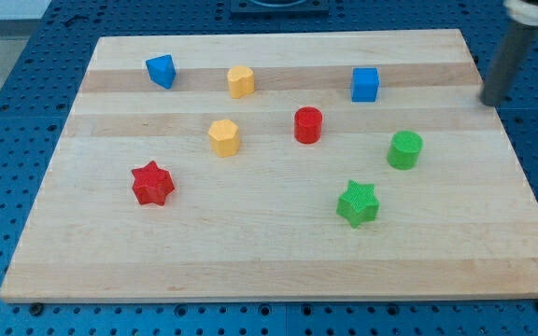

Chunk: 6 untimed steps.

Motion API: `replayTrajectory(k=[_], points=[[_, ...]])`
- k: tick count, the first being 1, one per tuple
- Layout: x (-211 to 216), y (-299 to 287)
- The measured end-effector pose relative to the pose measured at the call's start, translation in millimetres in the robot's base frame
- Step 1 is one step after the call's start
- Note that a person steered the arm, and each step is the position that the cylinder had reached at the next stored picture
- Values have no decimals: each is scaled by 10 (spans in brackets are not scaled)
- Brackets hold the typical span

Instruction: Push the green circle closer to blue cube

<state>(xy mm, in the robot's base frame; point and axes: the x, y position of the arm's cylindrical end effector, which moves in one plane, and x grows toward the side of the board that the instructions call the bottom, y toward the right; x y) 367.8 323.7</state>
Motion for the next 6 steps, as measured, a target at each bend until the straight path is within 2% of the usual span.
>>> replayTrajectory(k=[1,2,3,4,5,6], points=[[322,209],[877,-115],[1165,-745],[1131,-1413],[782,-2012],[536,-2062]])
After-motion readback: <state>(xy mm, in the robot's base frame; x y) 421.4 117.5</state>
